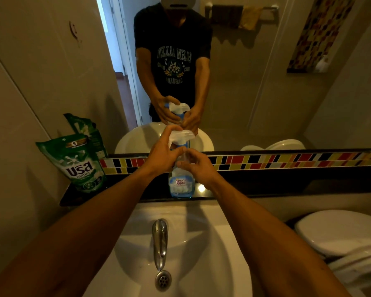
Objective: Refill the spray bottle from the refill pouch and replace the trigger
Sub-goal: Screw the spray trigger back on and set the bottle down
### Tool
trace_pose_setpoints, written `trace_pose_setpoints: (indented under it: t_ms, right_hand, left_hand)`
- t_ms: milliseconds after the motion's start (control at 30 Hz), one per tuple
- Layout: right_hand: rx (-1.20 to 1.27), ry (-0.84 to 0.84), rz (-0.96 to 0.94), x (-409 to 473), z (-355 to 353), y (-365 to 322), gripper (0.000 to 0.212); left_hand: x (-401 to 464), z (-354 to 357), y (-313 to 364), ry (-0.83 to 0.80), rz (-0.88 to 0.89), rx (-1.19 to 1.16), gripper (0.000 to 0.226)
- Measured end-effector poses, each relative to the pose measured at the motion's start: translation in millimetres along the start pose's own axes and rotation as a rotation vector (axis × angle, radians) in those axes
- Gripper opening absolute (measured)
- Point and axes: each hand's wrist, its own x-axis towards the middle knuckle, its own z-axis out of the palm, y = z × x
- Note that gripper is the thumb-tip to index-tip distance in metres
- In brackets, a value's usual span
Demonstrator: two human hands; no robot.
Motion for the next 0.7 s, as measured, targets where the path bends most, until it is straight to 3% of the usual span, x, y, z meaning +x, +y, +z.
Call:
trace_pose_setpoints:
  t_ms: [367,567,700]
  right_hand:
    - [0.12,-0.081,-0.004,-12,-2,-56,0.035]
    - [0.104,-0.084,0.01,-30,-3,-67,0.031]
    - [0.068,-0.091,0.013,-38,0,-74,0.033]
  left_hand:
    - [9,-23,41,0.072,0.065,-0.098,0.054]
    - [-3,-30,51,-0.011,0.018,-0.124,0.054]
    - [-12,-31,61,0.022,0.022,-0.141,0.05]
